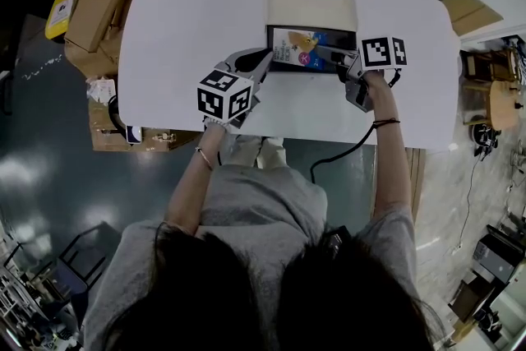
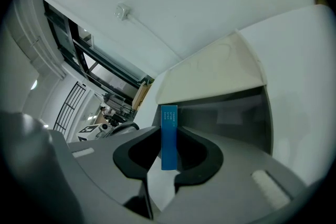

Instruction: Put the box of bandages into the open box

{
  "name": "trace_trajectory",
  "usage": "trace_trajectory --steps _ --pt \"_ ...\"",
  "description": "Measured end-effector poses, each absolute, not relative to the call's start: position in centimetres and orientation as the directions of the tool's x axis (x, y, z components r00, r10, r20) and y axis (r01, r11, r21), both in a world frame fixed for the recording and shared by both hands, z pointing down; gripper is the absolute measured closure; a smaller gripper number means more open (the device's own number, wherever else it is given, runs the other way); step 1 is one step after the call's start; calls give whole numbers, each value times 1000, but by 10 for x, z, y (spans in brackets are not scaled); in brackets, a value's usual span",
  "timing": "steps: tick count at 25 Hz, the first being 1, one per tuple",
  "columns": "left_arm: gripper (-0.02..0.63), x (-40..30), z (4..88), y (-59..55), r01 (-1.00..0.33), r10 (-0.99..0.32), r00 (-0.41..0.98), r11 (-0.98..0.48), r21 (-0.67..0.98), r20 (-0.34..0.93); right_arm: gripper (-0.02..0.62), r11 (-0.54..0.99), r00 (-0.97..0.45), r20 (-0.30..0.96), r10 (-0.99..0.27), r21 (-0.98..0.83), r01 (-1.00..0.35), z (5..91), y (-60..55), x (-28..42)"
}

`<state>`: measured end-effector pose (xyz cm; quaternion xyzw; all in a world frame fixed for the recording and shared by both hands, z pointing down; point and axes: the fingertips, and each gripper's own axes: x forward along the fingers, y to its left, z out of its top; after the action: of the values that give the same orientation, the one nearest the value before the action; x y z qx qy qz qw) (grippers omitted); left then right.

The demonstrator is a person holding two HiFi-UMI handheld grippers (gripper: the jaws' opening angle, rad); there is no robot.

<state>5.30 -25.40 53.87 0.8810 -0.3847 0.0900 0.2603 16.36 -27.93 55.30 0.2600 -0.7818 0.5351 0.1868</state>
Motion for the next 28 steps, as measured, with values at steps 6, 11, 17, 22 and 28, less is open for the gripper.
trace_trajectory --steps 6,11,17,22,28 --pt "614 51 543 -257 -729 -634 683 -564 388 362 490 235 -794 583 -171 -759 -607 565 -282 161" --pt "614 52 542 -255 -730 -635 682 -562 389 362 489 189 -799 582 -152 -776 -602 567 -285 161" --pt "614 50 546 -254 -732 -634 680 -558 392 368 488 136 -801 578 -156 -791 -597 574 -292 163" --pt "614 48 548 -254 -733 -634 679 -555 393 370 486 113 -786 595 -170 -780 -615 579 -295 165" --pt "614 48 548 -254 -728 -629 684 -557 401 369 482 114 -751 639 -167 -744 -658 586 -298 168"
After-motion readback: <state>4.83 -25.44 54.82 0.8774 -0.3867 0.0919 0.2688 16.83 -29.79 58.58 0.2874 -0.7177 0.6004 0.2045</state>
